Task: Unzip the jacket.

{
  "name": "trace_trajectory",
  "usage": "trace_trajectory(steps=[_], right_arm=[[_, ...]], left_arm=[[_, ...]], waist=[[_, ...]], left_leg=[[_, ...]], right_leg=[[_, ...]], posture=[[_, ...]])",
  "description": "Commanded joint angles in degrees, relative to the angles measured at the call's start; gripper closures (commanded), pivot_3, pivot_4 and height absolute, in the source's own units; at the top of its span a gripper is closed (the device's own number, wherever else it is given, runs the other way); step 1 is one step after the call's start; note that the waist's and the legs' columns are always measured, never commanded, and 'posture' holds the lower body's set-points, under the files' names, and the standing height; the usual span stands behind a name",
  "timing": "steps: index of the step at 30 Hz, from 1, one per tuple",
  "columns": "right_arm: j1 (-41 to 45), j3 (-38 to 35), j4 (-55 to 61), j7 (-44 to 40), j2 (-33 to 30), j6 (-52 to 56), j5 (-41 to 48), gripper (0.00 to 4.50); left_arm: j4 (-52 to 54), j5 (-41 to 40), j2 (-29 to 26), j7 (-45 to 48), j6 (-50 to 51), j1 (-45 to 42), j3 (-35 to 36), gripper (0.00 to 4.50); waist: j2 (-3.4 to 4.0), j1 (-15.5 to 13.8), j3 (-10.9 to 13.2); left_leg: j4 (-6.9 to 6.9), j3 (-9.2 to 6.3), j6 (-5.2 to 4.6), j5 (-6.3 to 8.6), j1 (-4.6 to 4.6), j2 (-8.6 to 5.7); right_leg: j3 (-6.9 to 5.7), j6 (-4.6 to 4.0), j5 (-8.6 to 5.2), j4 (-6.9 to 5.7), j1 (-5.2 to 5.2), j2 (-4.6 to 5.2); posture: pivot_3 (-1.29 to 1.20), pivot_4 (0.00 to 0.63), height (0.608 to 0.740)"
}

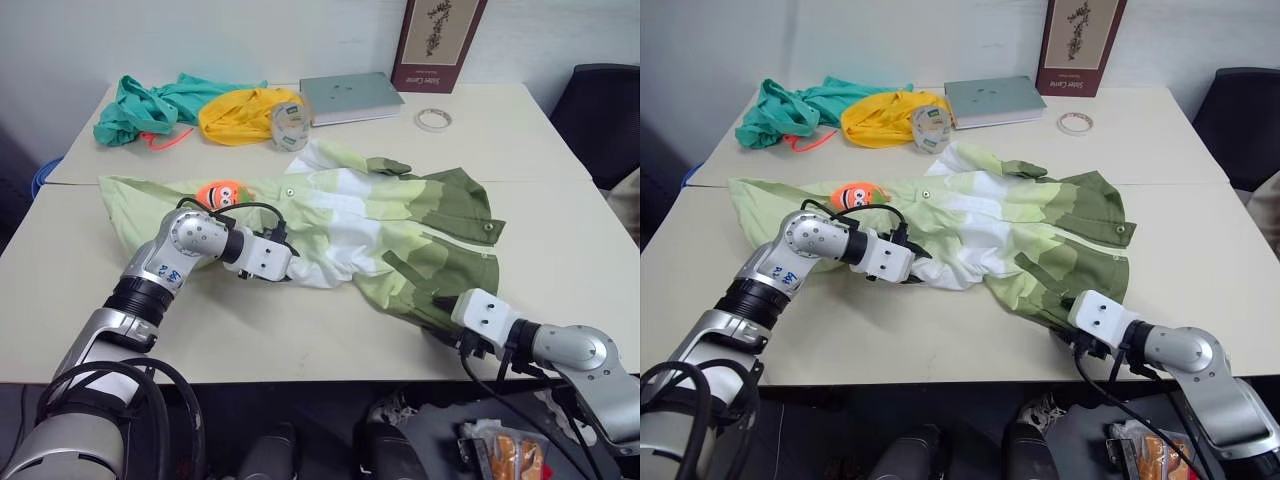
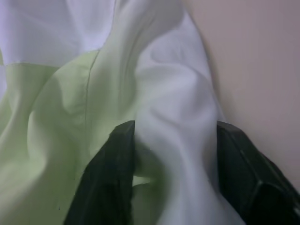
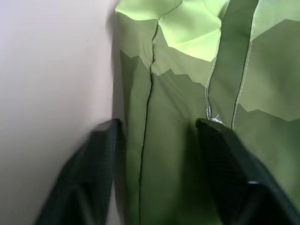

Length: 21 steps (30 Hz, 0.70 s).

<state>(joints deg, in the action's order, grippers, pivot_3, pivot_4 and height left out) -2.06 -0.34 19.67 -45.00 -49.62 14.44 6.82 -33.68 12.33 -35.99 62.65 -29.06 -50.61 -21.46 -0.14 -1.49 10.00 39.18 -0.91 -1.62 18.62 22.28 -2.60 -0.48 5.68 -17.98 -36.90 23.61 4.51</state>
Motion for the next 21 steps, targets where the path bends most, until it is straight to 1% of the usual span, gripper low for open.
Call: trace_trajectory(steps=[1, 2, 4, 5, 8, 10, 12, 14, 18, 21], right_arm=[[-0.4, -1.7, -0.4, -0.6, -0.4, -0.2, -0.2, 3.36], [-0.7, -2.0, -0.3, -1.1, -0.8, -0.4, 0.1, 3.63], [-1.5, -2.8, -0.4, -3.0, -2.0, -1.3, 0.5, 4.36], [-1.9, -3.2, -0.7, -4.3, -3.1, -2.2, 0.6, 4.48], [-3.5, -4.7, -1.6, -9.2, -6.3, -5.9, 1.5, 4.48], [-5.4, -6.6, -2.3, -15.4, -9.0, -10.8, 3.9, 4.48], [-7.3, -8.2, -3.3, -20.5, -11.2, -14.7, 5.8, 4.48], [-8.2, -9.3, -6.1, -24.6, -13.8, -18.0, 6.0, 4.48], [-5.8, -8.4, -11.3, -25.5, -14.3, -22.2, 4.1, 4.48], [-4.4, -7.2, -13.3, -24.9, -13.4, -24.3, 2.8, 4.48]], left_arm=[[1.6, -1.9, -0.7, 1.7, 0.4, 0.4, 1.2, 3.60], [2.8, -3.1, -0.8, 3.0, 1.3, 1.2, 1.4, 3.86], [7.7, -6.8, -1.8, 7.0, 4.9, 4.2, 1.8, 4.49], [11.5, -9.1, -2.6, 8.9, 8.3, 6.5, 2.3, 4.50], [24.4, -15.4, -6.3, 14.6, 20.9, 13.5, 3.2, 4.50], [32.7, -18.0, -9.7, 16.1, 28.8, 18.5, 4.1, 4.50], [38.6, -18.9, -12.0, 15.8, 33.8, 22.2, 4.8, 4.50], [43.1, -17.5, -13.5, 13.2, 37.0, 26.4, 5.2, 4.50], [48.4, -14.0, -13.2, 6.4, 43.1, 32.3, 5.9, 4.50], [51.5, -13.6, -12.9, 3.6, 46.8, 35.0, 6.0, 4.50]], waist=[[0.00, -0.1, 0.0], [0.00, 0.0, 0.0], [0.00, 0.1, 0.0], [0.00, 0.2, 0.0], [0.00, 0.3, 0.0], [0.00, 0.3, 0.0], [0.00, 0.3, 0.0], [0.00, 0.1, 0.0], [0.01, 0.0, 0.0], [0.12, -0.1, -0.1]], left_leg=[[0.01, -0.02, 0.00, 0.00, 0.01, -0.01], [0.01, -0.02, 0.00, 0.00, 0.01, -0.02], [0.01, -0.02, -0.02, 0.01, 0.01, -0.02], [0.00, -0.02, -0.03, 0.02, 0.01, -0.01], [-0.03, -0.03, -0.05, 0.03, 0.02, 0.02], [-0.04, -0.04, -0.06, 0.04, 0.01, 0.06], [-0.06, -0.04, -0.06, 0.06, -0.07, 0.08], [-0.05, -0.04, -0.09, 0.08, -0.09, 0.09], [-0.03, -0.05, -0.18, 0.13, -0.20, 0.08], [-0.03, -0.04, -0.17, 0.13, -0.20, 0.07]], right_leg=[[-0.02, 0.00, 0.00, 0.00, 0.00, 0.00], [-0.02, 0.00, 0.00, 0.00, 0.00, 0.01], [0.00, 0.00, 0.00, -0.01, 0.00, 0.02], [0.01, 0.00, 0.00, -0.01, 0.01, 0.02], [0.03, 0.00, 0.00, 0.03, 0.01, 0.03], [0.05, 0.00, 0.00, 0.06, -0.01, 0.02], [0.07, 0.00, 0.00, 0.04, -0.07, 0.01], [0.07, 0.00, 0.00, 0.11, -0.15, 0.02], [0.13, 0.00, 0.00, 0.18, -0.29, 0.04], [0.14, 0.00, 0.00, 0.35, -0.28, 0.05]], posture=[[0.00, 0.150, 0.740], [0.00, 0.150, 0.740], [0.00, 0.150, 0.740], [0.00, 0.150, 0.740], [0.00, 0.150, 0.740], [0.00, 0.150, 0.740], [0.00, 0.150, 0.740], [0.00, 0.150, 0.740], [0.00, 0.150, 0.740], [0.00, 0.150, 0.740]])
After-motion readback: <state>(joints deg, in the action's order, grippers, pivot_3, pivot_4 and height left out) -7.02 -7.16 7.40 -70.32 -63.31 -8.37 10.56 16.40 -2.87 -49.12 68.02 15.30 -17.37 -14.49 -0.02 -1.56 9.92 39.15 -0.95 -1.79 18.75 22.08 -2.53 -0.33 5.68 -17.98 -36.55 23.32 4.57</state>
